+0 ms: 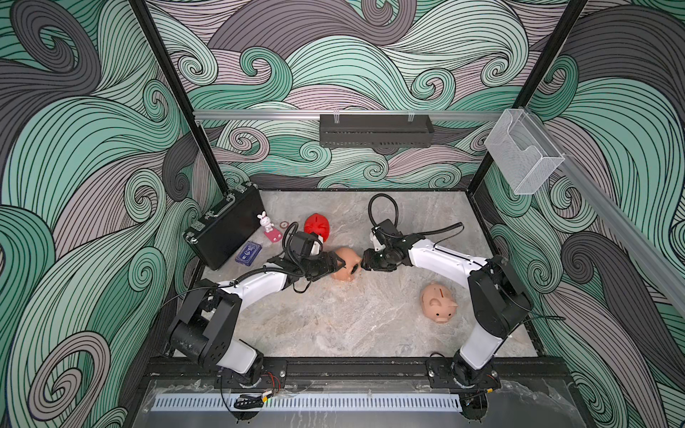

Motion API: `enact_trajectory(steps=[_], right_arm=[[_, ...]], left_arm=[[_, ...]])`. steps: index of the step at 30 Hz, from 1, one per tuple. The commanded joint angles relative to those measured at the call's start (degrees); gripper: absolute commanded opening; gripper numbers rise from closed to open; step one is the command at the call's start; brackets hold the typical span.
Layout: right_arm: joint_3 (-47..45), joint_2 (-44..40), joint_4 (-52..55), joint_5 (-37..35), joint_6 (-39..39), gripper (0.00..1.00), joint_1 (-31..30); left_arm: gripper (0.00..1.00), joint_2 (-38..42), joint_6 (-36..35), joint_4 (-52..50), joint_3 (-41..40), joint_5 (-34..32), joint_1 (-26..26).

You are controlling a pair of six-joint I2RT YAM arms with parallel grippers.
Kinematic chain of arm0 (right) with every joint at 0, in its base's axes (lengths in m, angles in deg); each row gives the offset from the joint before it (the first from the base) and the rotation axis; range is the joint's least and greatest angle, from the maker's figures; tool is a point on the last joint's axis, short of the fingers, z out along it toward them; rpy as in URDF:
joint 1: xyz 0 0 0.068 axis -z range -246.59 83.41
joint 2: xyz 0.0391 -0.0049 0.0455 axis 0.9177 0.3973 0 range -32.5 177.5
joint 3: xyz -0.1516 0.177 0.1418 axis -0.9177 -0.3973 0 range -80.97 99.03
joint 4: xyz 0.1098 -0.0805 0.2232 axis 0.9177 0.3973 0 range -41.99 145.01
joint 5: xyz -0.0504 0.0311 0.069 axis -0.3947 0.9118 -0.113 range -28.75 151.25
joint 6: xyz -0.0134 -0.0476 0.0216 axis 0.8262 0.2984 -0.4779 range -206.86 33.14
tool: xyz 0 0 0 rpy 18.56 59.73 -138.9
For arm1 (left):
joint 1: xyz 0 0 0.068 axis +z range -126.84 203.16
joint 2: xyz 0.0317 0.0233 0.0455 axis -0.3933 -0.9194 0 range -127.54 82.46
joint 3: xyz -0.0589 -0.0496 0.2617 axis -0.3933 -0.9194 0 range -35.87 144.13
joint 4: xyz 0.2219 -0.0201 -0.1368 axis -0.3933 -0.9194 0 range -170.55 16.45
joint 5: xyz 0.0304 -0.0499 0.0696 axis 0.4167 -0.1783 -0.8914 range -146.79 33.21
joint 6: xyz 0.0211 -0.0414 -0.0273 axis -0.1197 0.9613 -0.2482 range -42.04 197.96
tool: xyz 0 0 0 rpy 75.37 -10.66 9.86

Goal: Open piggy banks
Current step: Adjust the piggy bank at the center of the board.

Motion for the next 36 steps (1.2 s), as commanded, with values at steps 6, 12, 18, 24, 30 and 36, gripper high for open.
enact_trajectory(steps=[6, 12, 18, 24, 30, 36], right_arm=[[0.73, -2.22, 1.04, -4.42, 0.21, 0.54, 2.6], [2.63, -1.97, 0.83, -5.12, -2.15, 0.57, 4.57], [2.63, -1.87, -7.86, 1.5, -4.23, 0.68, 4.92], [1.82, 0.36, -19.85, 13.53, -5.6, 0.81, 4.79], [3.27, 4.61, -21.54, 18.24, -6.24, 0.86, 4.18], [5.04, 7.85, -20.33, 21.71, -5.06, 0.85, 3.28]], left_arm=[[0.74, -0.38, -1.86, -2.58, 3.08, -0.28, 0.27], [0.74, 2.98, -3.34, -6.59, 2.16, -3.04, 0.34], [0.79, 7.22, -5.73, -11.96, 2.4, -7.4, 0.28], [0.81, 8.8, -7.34, -14.83, 3.1, -10.13, 0.34], [0.85, 9.79, -8.02, -16.17, 3.06, -11.62, 0.43], [0.91, 10.23, -8.25, -16.51, 3.01, -12.47, 0.53]])
